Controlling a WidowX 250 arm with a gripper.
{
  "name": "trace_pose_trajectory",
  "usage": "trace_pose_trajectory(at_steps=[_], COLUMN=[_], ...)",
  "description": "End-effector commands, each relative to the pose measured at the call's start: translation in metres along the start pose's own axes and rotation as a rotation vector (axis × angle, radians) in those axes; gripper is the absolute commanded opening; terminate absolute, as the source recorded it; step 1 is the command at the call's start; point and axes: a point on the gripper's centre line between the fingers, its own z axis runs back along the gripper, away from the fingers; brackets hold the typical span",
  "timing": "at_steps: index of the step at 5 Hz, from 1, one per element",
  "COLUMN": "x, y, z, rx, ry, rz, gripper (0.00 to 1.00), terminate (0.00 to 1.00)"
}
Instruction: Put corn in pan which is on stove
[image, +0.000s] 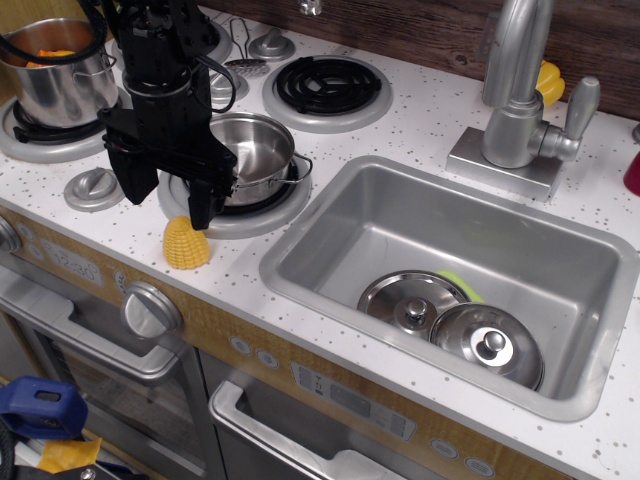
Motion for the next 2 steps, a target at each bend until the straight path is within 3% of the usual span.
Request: trace_pose_trajectory(at_steps=[1,2], x=[0.0,0.004], y=[0.0,0.006], z=[0.0,-0.013], rx=[0.0,-0.021], ry=[0.0,-0.014], rz=[0.0,-0.017], gripper=[1.0,1.0], terminate=[0.0,0.0])
